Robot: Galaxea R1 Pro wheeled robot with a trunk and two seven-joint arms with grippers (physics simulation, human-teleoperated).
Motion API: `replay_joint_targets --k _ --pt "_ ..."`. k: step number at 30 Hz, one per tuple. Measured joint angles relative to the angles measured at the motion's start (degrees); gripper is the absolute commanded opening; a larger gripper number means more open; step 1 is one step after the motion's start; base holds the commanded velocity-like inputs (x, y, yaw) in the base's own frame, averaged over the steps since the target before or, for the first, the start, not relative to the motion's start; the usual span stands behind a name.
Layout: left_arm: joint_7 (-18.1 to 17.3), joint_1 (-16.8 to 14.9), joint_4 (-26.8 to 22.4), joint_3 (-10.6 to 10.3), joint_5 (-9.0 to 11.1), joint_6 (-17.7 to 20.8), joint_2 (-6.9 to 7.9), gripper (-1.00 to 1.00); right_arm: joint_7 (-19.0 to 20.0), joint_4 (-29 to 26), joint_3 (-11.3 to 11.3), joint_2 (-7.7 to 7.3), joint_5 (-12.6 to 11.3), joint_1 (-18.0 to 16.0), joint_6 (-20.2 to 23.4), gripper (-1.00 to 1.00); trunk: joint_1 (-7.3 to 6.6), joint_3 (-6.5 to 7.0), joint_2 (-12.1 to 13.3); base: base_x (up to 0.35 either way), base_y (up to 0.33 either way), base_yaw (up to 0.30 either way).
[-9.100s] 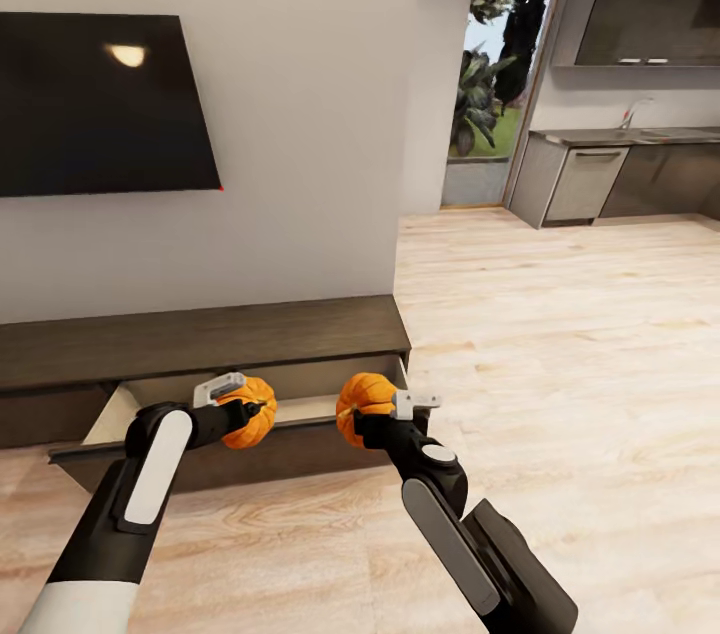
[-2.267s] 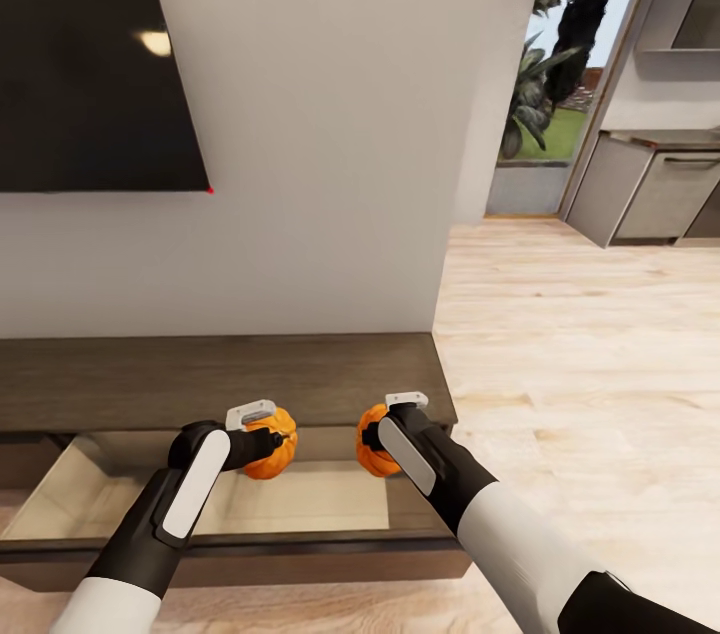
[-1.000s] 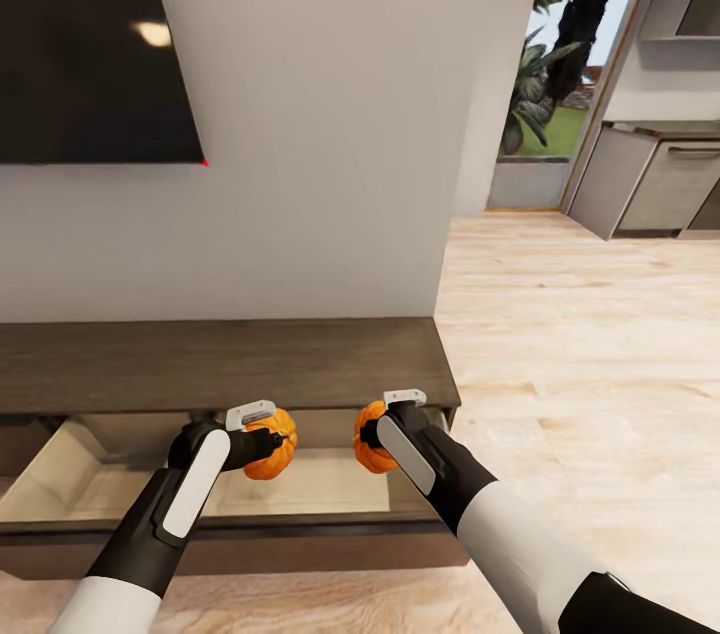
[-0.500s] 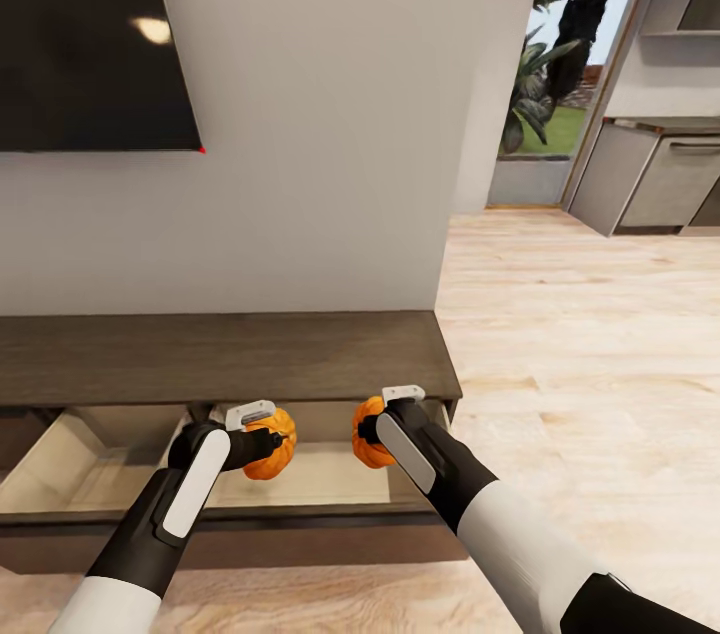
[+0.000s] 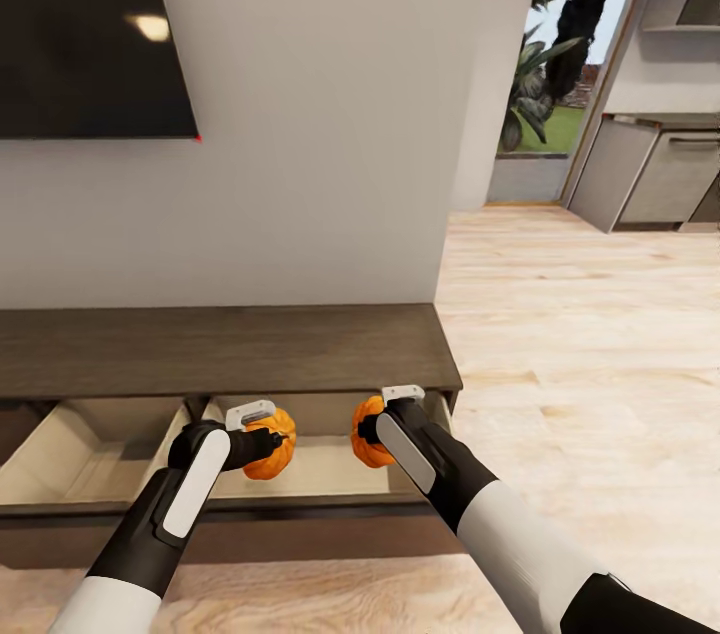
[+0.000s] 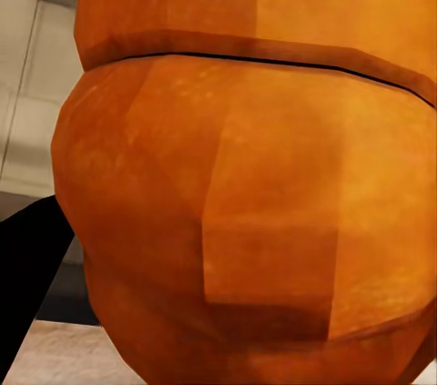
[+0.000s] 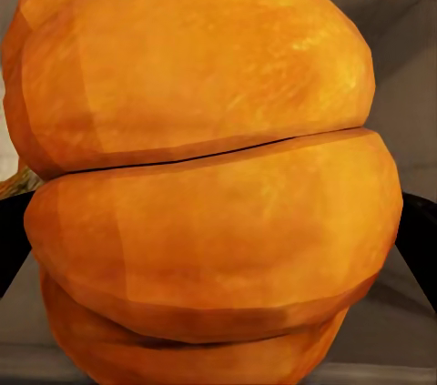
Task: Place each of the two pumpkins and all three candles from the living room inside a cabinet in the living room (use any cabinet), then make sure every cabinet is closed, and position the cauldron so it is next to a table in the living room.
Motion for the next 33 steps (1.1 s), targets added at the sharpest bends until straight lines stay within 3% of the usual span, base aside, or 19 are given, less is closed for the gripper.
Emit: replay_joint_targets --k 8,16,33 --pt "-0.1 0.0 0.0 0.0 0.2 0.0 0.0 -1.0 0.0 0.0 0.0 0.0 0.1 0.0 0.0 -1.0 1.76 -1.19 -3.2 0.0 0.0 -0.091" --pt "-0.4 0.0 -0.1 0.0 0.3 0.0 0.0 -1.0 0.0 0.0 0.0 0.01 0.1 0.0 0.0 -1.0 1.76 -1.18 -3.2 0.015 0.0 -0.003" --pt "-0.3 0.0 -0.4 0.1 0.4 0.0 0.0 -1.0 0.0 0.0 0.0 0.0 0.2 0.0 0.1 -1.0 1.75 -1.18 -3.2 0.146 0.0 0.0"
